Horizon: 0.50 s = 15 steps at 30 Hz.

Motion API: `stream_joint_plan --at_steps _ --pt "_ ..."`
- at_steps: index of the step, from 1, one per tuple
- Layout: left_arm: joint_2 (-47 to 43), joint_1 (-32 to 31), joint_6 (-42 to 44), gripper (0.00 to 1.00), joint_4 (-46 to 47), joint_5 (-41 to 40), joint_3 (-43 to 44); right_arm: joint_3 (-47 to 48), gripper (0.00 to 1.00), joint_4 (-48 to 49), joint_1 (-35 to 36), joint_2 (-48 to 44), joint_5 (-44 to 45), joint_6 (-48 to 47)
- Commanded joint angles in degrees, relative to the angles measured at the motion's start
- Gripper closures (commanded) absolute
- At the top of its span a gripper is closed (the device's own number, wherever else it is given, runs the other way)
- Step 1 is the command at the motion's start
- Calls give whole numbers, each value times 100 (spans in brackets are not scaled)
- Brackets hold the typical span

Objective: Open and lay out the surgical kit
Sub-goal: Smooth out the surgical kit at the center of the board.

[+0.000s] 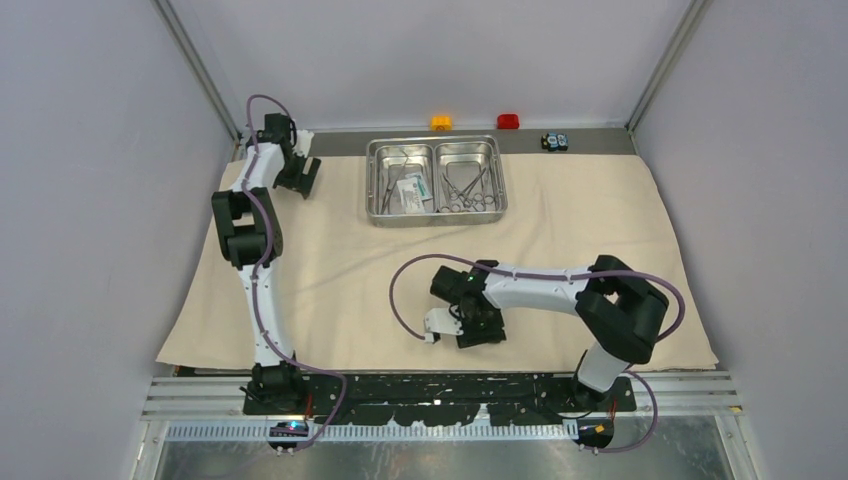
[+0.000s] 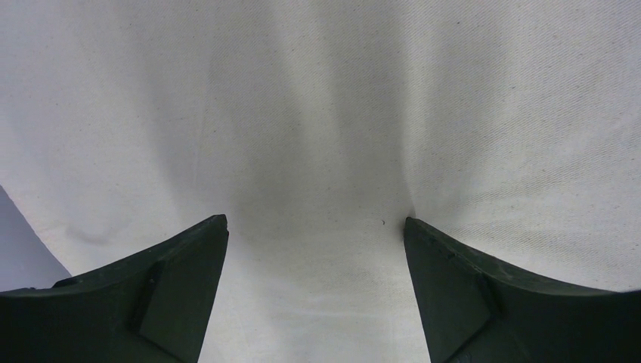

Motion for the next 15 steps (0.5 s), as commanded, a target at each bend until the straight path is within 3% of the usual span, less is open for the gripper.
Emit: stream_joint_plan --at_steps 1,7,15 --pt "116 191 377 10 -443 -515 -321 35 53 -82 -119 -417 -800 433" --pt "-71 192 446 9 -265 -443 -425 902 50 578 -1158 -860 -1085 1120" --pt "-2 170 317 8 -297 -316 -292 1600 49 2092 -1198 93 -1035 2263"
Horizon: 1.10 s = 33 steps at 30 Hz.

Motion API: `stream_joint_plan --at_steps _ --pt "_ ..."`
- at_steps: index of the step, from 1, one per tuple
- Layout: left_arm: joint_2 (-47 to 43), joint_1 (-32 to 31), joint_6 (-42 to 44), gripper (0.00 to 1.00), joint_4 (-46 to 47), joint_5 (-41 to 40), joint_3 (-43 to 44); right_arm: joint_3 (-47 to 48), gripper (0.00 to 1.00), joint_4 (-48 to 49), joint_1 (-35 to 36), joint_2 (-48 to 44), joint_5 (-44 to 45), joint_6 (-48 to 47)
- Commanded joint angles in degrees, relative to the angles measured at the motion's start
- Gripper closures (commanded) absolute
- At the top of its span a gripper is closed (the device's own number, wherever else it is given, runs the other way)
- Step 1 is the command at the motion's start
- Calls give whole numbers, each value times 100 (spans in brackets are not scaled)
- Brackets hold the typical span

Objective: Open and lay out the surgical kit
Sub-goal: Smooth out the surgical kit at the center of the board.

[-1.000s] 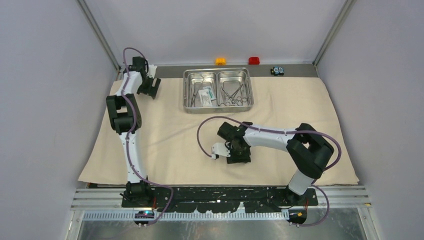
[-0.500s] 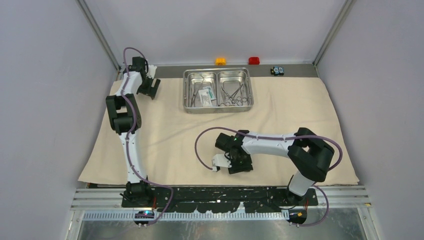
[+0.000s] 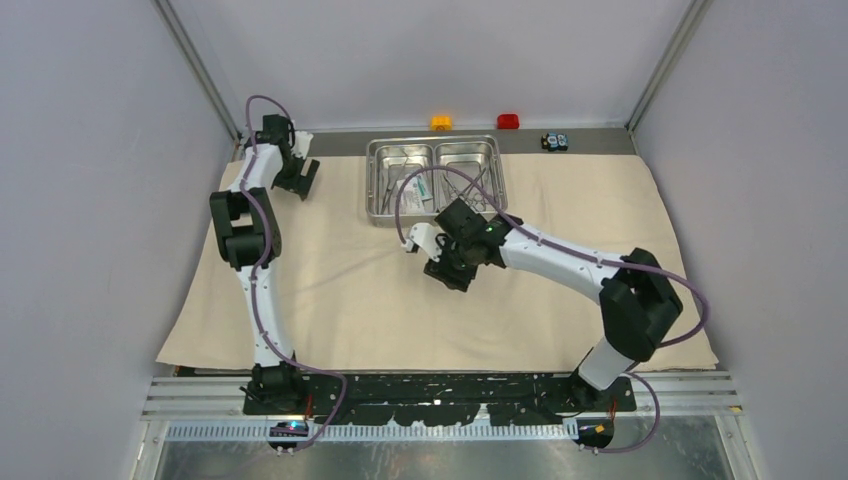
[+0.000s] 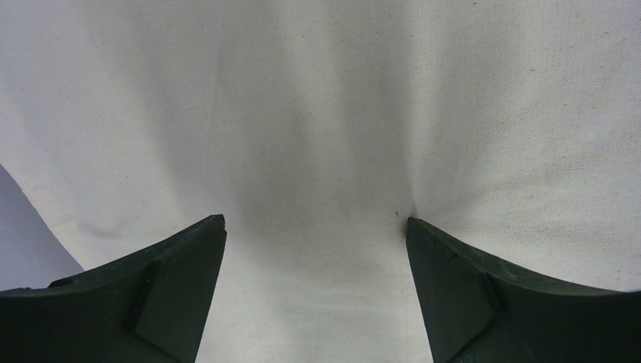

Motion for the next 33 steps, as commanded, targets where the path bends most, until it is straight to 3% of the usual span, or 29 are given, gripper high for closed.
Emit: stream_joint_plan --at_steps 1,12,24,33 --pt "122 126 99 8 -384 -241 -95 488 49 1066 60 671 -166 895" --pt "129 -4 51 8 -438 -181 35 852 51 1292 212 1667 -124 1322" --pt "147 -27 112 8 -455 -246 27 226 55 593 200 1970 -767 1095" --pt "91 -38 122 8 -476 -282 40 382 60 -144 284 2144 -853 1220"
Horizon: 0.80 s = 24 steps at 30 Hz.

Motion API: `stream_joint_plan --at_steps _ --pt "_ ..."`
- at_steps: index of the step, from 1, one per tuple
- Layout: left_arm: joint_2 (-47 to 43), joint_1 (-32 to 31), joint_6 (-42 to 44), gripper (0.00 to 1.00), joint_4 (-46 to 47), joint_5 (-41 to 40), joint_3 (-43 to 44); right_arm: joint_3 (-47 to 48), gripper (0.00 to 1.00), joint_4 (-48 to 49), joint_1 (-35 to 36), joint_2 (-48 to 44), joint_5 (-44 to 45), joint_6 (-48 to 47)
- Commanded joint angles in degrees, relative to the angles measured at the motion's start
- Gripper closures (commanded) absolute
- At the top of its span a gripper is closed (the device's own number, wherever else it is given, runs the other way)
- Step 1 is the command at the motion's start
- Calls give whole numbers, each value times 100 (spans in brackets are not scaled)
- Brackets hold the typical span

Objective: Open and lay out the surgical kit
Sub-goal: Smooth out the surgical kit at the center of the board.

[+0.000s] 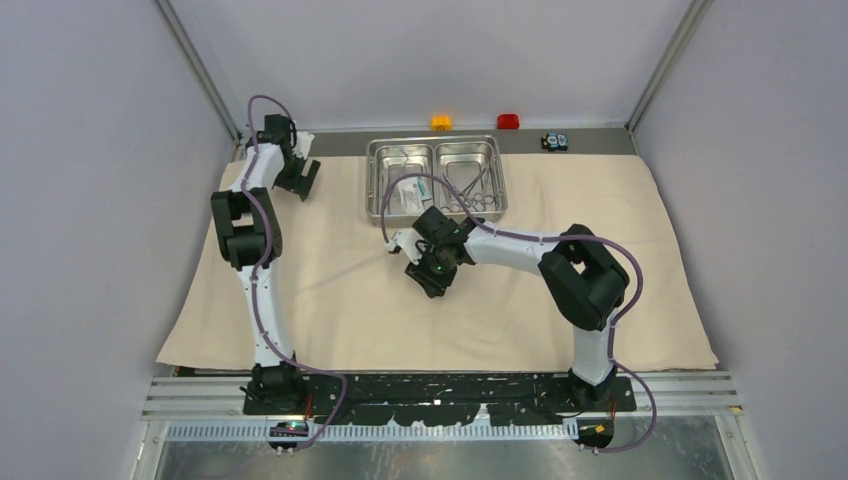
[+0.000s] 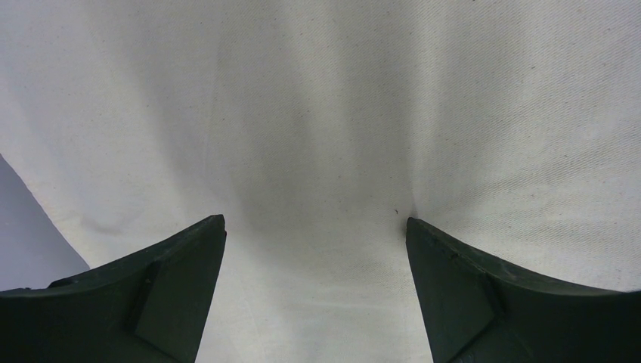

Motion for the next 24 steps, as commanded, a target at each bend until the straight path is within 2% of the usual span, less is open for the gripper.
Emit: stream_joint_plan --at_steps 1,10,24 --pt "79 12 130 8 -418 -197 -5 -199 60 -1178 208 333 -124 142" --pt "83 14 161 8 -400 -308 -38 -662 63 -1527 687 389 413 -22" --pt "34 12 272 8 -461 -488 -3 -873 66 -2025 1298 648 533 -698"
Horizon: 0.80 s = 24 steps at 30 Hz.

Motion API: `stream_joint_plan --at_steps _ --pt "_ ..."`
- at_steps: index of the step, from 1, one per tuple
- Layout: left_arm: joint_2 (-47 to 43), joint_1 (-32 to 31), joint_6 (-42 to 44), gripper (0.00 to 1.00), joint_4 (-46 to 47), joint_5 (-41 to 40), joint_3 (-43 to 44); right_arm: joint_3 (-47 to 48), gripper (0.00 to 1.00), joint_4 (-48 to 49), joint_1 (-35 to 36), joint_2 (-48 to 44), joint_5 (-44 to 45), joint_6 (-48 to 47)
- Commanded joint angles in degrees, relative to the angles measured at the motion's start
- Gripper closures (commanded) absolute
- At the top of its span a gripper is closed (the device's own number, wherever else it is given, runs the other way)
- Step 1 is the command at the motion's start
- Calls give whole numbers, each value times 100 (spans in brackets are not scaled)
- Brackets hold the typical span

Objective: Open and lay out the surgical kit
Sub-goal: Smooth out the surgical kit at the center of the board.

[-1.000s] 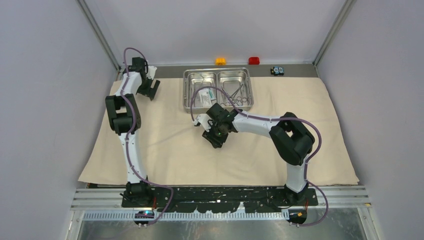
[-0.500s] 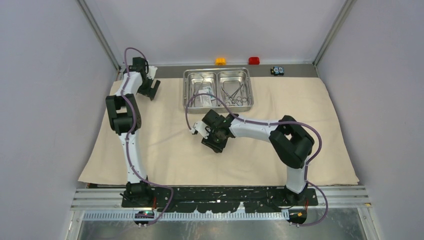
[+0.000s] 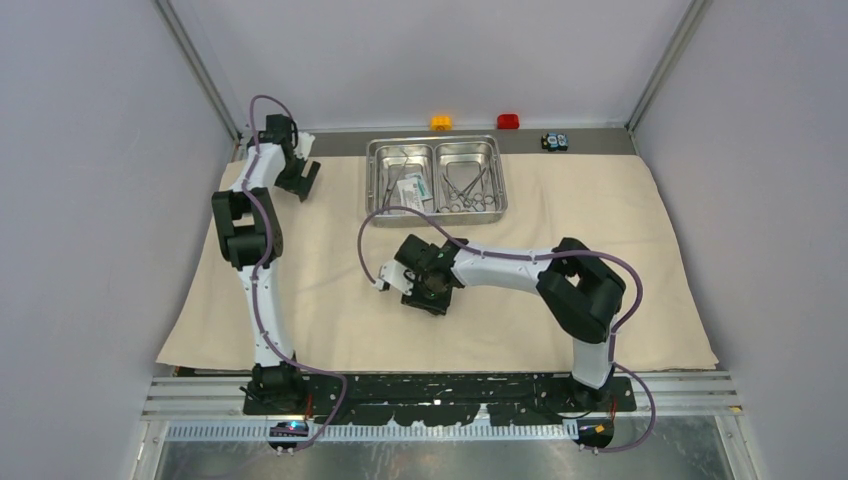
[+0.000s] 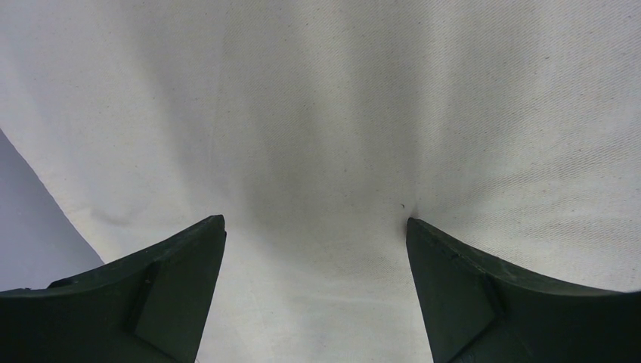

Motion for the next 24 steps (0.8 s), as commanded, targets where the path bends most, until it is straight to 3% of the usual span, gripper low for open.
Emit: stream_joint_plan --at_steps 1,15,20,24 --pt "34 38 244 8 -396 -311 -22 -738 66 -1377 474 726 -285 -294" --pt "87 38 400 7 -315 -546 -205 -756 68 -1885 951 699 -605 -867" --pt "5 45 480 5 -208 -634 -271 -663 66 -1804 927 64 -359 -736" --pt "-52 45 535 3 -214 -691 -194 -400 59 -1772 505 -767 -330 -498"
